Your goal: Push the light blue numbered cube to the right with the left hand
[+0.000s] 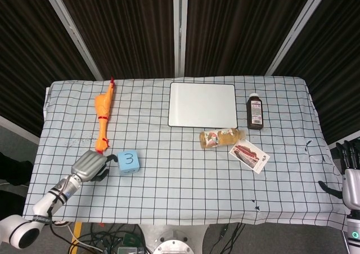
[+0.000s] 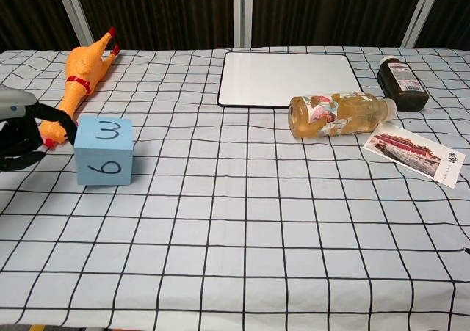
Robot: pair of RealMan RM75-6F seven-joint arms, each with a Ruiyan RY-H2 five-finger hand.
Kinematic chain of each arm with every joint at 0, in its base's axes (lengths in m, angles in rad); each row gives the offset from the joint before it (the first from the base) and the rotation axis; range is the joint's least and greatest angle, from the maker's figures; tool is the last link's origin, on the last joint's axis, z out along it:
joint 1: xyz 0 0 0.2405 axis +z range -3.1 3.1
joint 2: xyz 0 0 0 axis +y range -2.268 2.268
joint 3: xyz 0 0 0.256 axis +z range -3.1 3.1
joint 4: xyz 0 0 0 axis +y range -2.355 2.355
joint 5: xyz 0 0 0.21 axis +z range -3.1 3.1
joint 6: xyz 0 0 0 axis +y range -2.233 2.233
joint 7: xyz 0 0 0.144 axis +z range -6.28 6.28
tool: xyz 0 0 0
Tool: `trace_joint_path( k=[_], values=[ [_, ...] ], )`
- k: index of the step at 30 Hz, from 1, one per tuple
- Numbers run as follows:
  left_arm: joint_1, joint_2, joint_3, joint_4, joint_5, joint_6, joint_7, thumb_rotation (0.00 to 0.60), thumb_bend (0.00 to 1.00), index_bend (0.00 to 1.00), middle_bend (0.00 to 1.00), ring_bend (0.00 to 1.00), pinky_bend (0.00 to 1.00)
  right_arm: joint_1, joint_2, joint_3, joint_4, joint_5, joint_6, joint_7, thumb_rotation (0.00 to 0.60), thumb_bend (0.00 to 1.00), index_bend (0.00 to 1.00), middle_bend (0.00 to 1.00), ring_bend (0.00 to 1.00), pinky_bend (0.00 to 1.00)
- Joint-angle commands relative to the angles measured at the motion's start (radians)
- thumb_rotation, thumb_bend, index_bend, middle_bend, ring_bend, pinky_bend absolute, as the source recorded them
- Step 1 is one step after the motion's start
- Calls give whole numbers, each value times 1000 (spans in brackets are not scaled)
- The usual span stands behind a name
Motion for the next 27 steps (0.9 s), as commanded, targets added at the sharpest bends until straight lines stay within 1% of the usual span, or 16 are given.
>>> trace_joint_path(
  k=[1, 10, 18, 27],
  values=[
    [-18, 11, -1, 7, -8, -22, -4, 600, 486, 288, 818, 795, 725, 3, -1, -1, -2, 2, -5, -6, 600, 0, 0, 0, 0, 0],
    [-81, 23, -15, 53, -10, -89, -53, 600, 492, 288, 814, 795, 727, 5, 1, 0, -26, 4, -2, -43, 600, 0, 0, 0, 0, 0],
    [-125, 13, -14, 87, 27, -114, -103, 600, 496, 289, 811, 794, 726, 7, 11, 12, -57, 23, 4, -80, 600, 0, 0, 0, 0, 0],
    [-187, -6, -19, 124, 28, -173, -123, 600, 499, 289, 809, 793, 726, 18, 4, 13, -62, 34, -14, -102, 600, 0, 0, 0, 0, 0]
  ],
)
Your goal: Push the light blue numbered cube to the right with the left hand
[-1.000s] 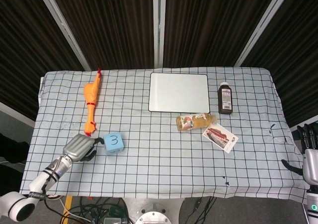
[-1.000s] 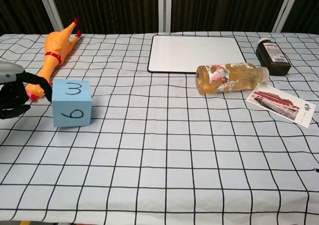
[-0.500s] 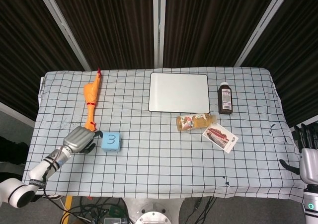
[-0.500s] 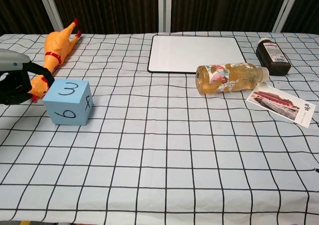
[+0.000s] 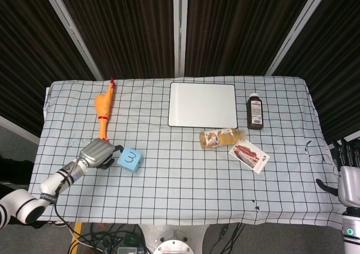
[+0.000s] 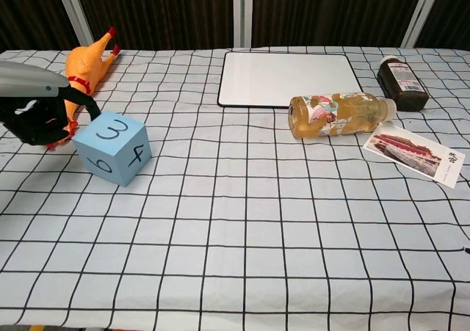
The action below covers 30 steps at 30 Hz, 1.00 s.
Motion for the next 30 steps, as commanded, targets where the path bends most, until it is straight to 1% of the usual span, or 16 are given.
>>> trace_joint_path(
  k=[1, 9, 17, 26, 30],
  values=[
    [-18, -8, -5, 12, -6, -17, -1, 600, 499, 289, 809, 793, 727, 3, -2, 0, 3, 3, -4, -4, 600, 0, 0, 0, 0, 0],
    [-66, -23, -17, 20, 1, -38, -16, 600, 500, 289, 808, 793, 726, 10, -8, 6, 13, 18, -18, 2, 600, 0, 0, 0, 0, 0],
    [-106, -54, -18, 40, 7, -56, -18, 600, 502, 289, 805, 792, 726, 1, -6, 4, 24, 19, -7, 22, 600, 0, 0, 0, 0, 0],
    [-146, -77, -26, 58, -14, -78, -2, 600, 504, 289, 802, 792, 726, -2, -9, 5, 43, 25, -10, 46, 600, 0, 0, 0, 0, 0],
    [-151, -71, -27, 60, -30, -76, 12, 600, 503, 289, 802, 792, 727, 0, -15, 3, 52, 29, -19, 51, 600, 0, 0, 0, 0, 0]
  ],
)
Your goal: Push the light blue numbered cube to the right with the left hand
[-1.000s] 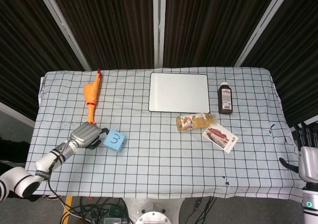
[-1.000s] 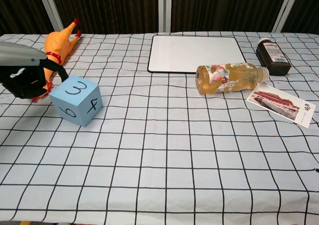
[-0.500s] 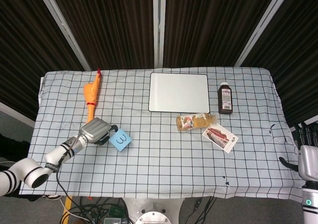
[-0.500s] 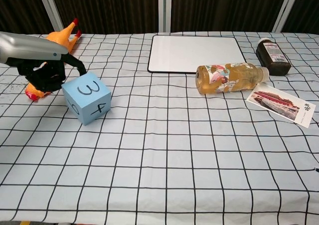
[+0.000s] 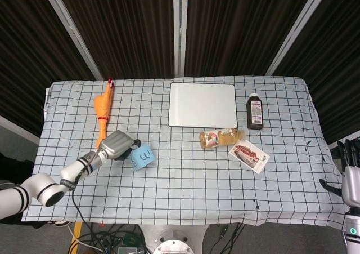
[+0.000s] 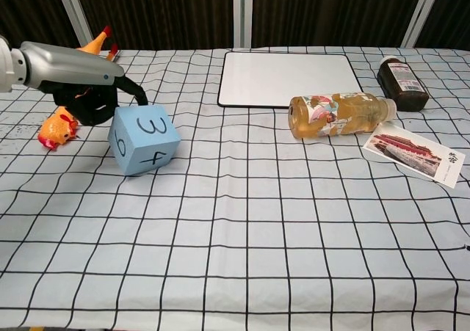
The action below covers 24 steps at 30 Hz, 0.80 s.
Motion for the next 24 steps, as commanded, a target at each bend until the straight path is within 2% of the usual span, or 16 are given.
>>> trace_joint_path(
  k=[1, 14, 24],
  values=[
    [-2, 6, 1, 0, -11, 1, 6, 600, 503, 289, 802, 792, 727, 2, -3, -1, 4, 2, -4, 1, 600, 0, 0, 0, 0, 0],
    [4, 41, 20, -18, -46, 8, 33, 600, 503, 289, 802, 792, 726, 3, -5, 1, 0, -1, 1, -4, 600, 0, 0, 0, 0, 0],
    [-6, 52, 12, -36, -54, 23, 53, 600, 506, 290, 802, 792, 727, 2, -7, 1, 6, 4, -2, 1, 600, 0, 0, 0, 0, 0]
  ],
)
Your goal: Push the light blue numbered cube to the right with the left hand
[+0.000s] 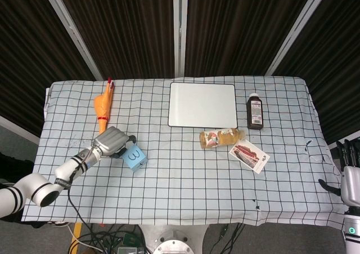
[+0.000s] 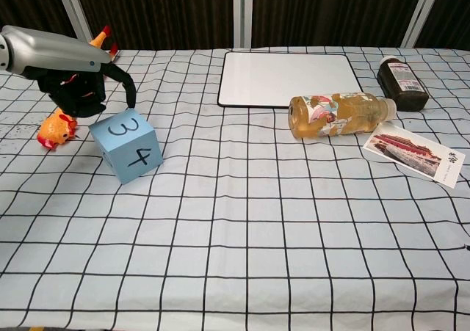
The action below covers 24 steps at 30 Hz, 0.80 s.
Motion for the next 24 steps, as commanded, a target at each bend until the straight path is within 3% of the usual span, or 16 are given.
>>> trace_joint_path(
  k=[1, 13, 24],
  values=[
    [-5, 1, 1, -4, -6, -6, 8, 600, 506, 290, 802, 792, 727, 0, -1, -1, 2, 0, -2, 2, 600, 0, 0, 0, 0, 0],
    [-9, 4, 0, -10, -148, 12, 196, 600, 516, 299, 799, 792, 729, 0, -6, 1, 22, 9, -11, 19, 600, 0, 0, 0, 0, 0],
    [-30, 38, 36, -74, -223, -52, 228, 600, 531, 329, 798, 793, 729, 6, -19, 0, 42, 11, -25, 31, 600, 0, 0, 0, 0, 0]
  ],
)
